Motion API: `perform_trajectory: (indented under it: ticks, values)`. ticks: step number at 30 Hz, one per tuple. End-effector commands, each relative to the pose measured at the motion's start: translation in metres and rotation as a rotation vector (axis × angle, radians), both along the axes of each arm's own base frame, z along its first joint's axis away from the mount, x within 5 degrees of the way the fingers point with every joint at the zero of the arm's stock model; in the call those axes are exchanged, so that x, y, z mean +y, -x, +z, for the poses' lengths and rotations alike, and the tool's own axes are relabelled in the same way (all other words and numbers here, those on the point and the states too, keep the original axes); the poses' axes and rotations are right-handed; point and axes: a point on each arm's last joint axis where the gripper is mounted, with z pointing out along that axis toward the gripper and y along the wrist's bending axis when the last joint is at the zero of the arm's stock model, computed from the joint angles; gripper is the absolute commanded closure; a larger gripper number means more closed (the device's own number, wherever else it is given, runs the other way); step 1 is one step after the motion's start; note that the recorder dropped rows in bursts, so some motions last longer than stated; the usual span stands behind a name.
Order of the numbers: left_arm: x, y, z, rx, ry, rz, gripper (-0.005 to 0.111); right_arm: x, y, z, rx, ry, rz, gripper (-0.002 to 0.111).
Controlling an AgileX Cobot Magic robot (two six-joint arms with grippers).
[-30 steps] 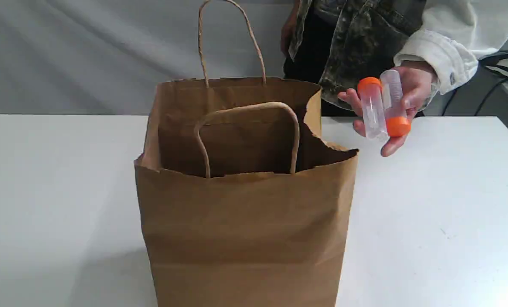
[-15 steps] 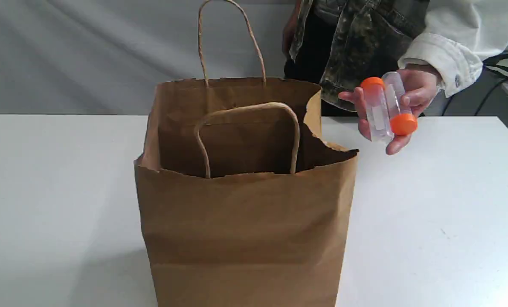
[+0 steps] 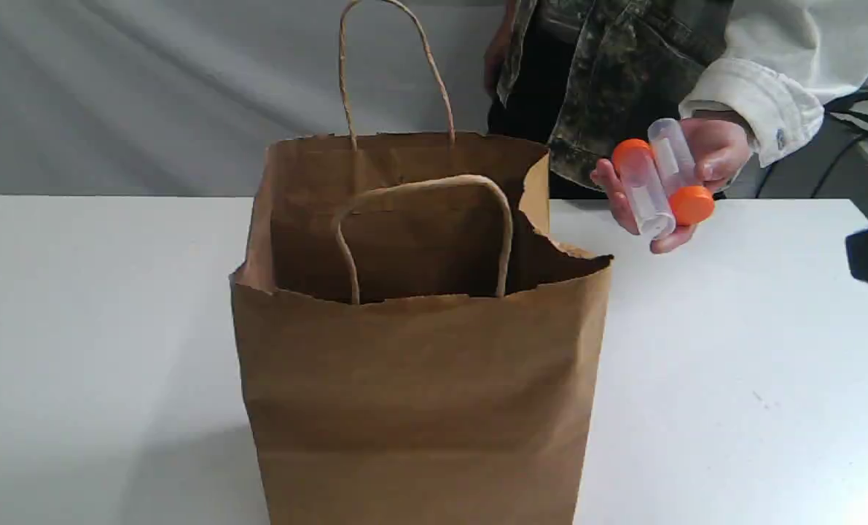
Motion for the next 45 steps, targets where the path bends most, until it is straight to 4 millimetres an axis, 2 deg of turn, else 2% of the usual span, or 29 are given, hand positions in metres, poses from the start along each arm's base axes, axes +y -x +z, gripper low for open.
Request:
perform_trajectory:
  ticks: [1, 4, 8, 10, 13, 17, 20, 22, 26, 31, 37, 45]
  values:
    - [0.0, -0.001, 0.003, -0.021, 0.017, 0.001, 0.06, 0.003, -0.017, 0.012, 0.014, 0.023, 0.02, 0.065]
    - [0.0, -0.001, 0.003, -0.021, 0.017, 0.001, 0.06, 0.006, -0.037, 0.018, 0.061, 0.009, 0.014, 0.051]
    - [0.0, -0.001, 0.003, -0.021, 0.017, 0.001, 0.06, 0.017, -0.071, 0.017, 0.162, -0.034, 0.046, 0.051]
    - [0.0, -0.001, 0.003, -0.017, 0.017, 0.001, 0.06, 0.024, -0.084, 0.019, 0.196, -0.03, 0.145, 0.051]
    - [0.0, -0.001, 0.003, -0.017, 0.017, 0.001, 0.06, 0.04, -0.103, 0.02, 0.233, -0.006, 0.416, 0.056]
    - [0.0, -0.001, 0.002, -0.009, 0.018, 0.0, 0.06, 0.05, -0.132, 0.027, 0.106, 0.067, 0.608, 0.062]
    - [0.0, -0.001, 0.0, 0.02, 0.02, -0.003, 0.06, 0.049, -0.157, 0.042, -0.111, 0.11, 0.517, 0.062]
    - [0.0, -0.001, -0.002, 0.038, 0.021, -0.004, 0.06, 0.05, -0.161, 0.052, -0.169, 0.087, 0.499, 0.062]
    - [-0.001, -0.001, -0.005, 0.067, 0.023, -0.007, 0.06, 0.056, -0.163, 0.052, -0.14, 0.086, 0.624, 0.055]
    - [-0.001, -0.001, -0.005, 0.065, 0.019, -0.007, 0.06, 0.065, -0.177, 0.03, -0.032, 0.046, 0.742, 0.045]
    - [0.0, -0.001, -0.004, 0.059, 0.011, -0.005, 0.06, 0.069, -0.203, -0.005, 0.035, 0.028, 0.772, 0.045]
    - [0.0, -0.001, -0.004, 0.059, 0.011, -0.005, 0.06, 0.077, -0.221, -0.031, 0.075, -0.056, 0.794, 0.045]
